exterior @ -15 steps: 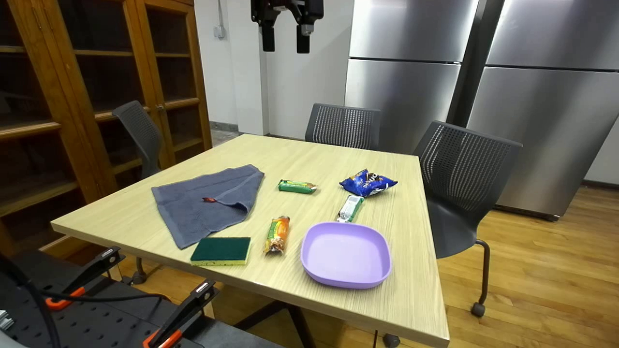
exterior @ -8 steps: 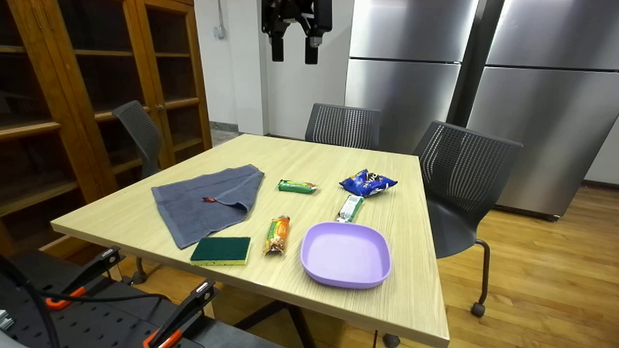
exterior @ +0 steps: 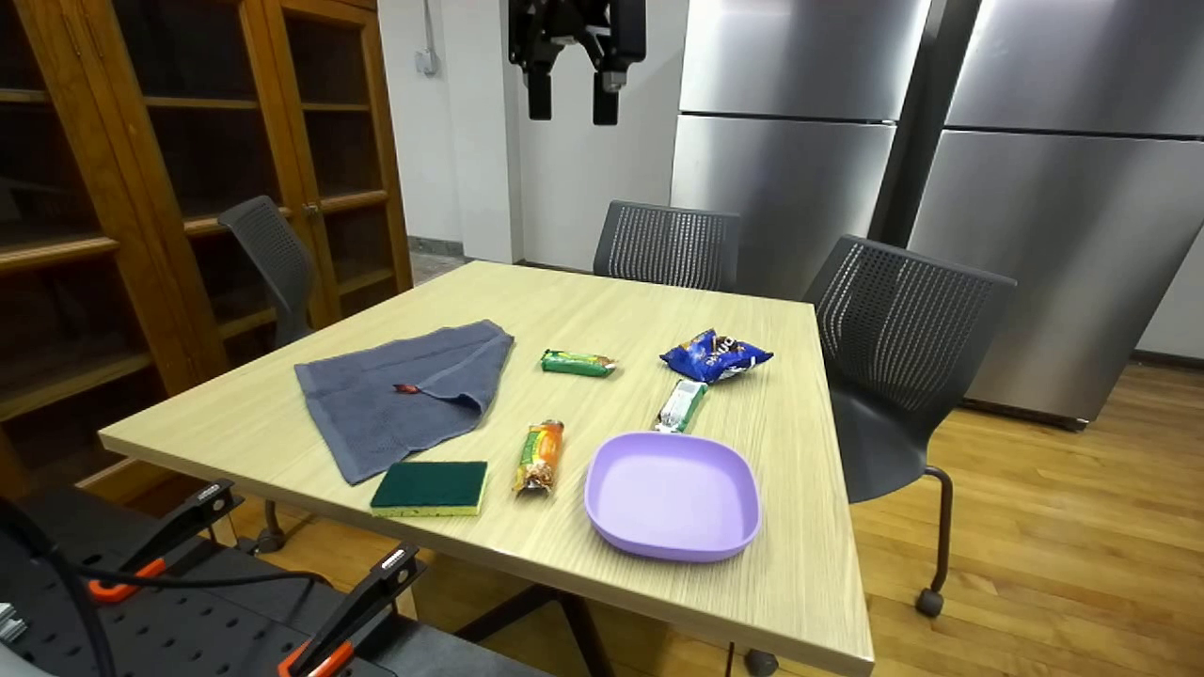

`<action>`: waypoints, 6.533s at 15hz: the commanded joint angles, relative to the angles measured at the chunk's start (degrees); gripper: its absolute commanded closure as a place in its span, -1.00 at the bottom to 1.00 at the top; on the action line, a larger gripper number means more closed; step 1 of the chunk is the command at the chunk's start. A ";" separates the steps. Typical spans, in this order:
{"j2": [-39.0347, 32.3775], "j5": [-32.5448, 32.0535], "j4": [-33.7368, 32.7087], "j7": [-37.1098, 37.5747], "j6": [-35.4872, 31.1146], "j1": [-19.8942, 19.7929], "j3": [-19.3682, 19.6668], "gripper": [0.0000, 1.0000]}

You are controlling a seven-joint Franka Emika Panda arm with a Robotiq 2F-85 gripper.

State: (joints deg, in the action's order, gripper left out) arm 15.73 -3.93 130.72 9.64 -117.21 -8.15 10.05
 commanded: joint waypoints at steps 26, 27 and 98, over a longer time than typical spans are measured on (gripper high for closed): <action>-22.10 2.65 -16.14 -2.08 -3.88 -0.97 0.60 -1.00; -23.50 2.65 -17.31 -1.97 -4.07 -1.02 0.66 -1.00; -56.30 -3.08 -33.16 -11.29 -19.28 -4.54 1.12 -1.00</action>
State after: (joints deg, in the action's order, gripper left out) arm -40.79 -6.41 96.94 2.89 -134.98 -11.10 12.15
